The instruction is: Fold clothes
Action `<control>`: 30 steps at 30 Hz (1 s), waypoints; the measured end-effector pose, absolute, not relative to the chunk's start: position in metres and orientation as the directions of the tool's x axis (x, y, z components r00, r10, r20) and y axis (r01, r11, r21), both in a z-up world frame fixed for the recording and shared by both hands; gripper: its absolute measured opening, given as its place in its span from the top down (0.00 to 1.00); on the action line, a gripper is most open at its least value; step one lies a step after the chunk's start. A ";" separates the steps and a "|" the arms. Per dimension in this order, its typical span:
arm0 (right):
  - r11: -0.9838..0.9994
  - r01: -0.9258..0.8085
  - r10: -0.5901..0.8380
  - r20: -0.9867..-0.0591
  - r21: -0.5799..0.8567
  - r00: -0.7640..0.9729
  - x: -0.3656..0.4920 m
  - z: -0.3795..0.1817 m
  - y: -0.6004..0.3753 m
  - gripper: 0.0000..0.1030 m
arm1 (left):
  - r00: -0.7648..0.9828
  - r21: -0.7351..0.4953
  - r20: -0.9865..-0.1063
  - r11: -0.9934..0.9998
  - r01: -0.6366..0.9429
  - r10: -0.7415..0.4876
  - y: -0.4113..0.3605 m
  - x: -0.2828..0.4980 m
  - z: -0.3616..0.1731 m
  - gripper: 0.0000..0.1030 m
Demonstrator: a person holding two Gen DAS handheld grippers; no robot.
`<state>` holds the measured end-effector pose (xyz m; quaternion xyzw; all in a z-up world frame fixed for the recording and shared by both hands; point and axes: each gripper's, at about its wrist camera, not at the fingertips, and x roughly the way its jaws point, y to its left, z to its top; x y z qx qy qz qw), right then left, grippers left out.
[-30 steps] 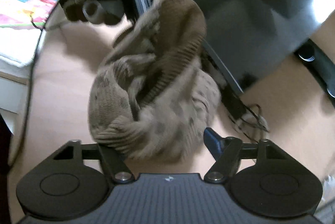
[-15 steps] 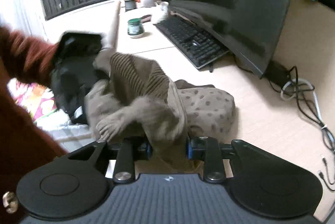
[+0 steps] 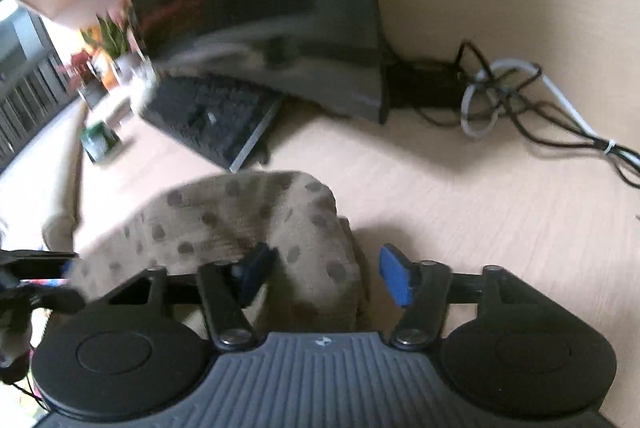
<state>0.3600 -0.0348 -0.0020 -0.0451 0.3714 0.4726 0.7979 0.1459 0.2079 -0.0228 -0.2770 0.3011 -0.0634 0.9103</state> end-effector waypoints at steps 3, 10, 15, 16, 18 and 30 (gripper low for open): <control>0.567 -0.785 0.721 -0.611 0.248 0.328 0.349 0.008 -0.041 0.69 | 0.795 -0.468 -0.568 0.878 -0.100 -0.213 0.206 0.151 -0.022 0.40; 0.648 -0.761 0.541 -0.687 -0.028 0.485 0.349 -0.027 -0.007 0.44 | 0.727 -0.262 -0.687 0.936 -0.234 -0.010 0.209 0.175 -0.032 0.46; 0.659 -0.752 0.553 -0.658 -0.030 0.511 0.341 -0.003 -0.015 0.44 | 0.765 -0.314 -0.643 0.924 -0.217 -0.039 0.220 0.168 -0.013 0.31; 0.651 -0.757 0.559 -0.644 -0.049 0.522 0.335 0.004 -0.017 0.44 | 0.771 -0.312 -0.635 0.926 -0.213 -0.037 0.221 0.165 -0.007 0.26; 0.623 -0.780 0.586 -0.622 -0.064 0.519 0.320 0.018 -0.017 0.44 | 0.776 -0.297 -0.630 0.932 -0.208 -0.028 0.221 0.164 0.000 0.24; 0.433 -0.891 0.615 -0.677 -0.139 0.404 0.252 -0.031 0.027 0.26 | 0.773 -0.286 -0.631 0.945 -0.160 -0.060 0.217 0.178 0.013 0.12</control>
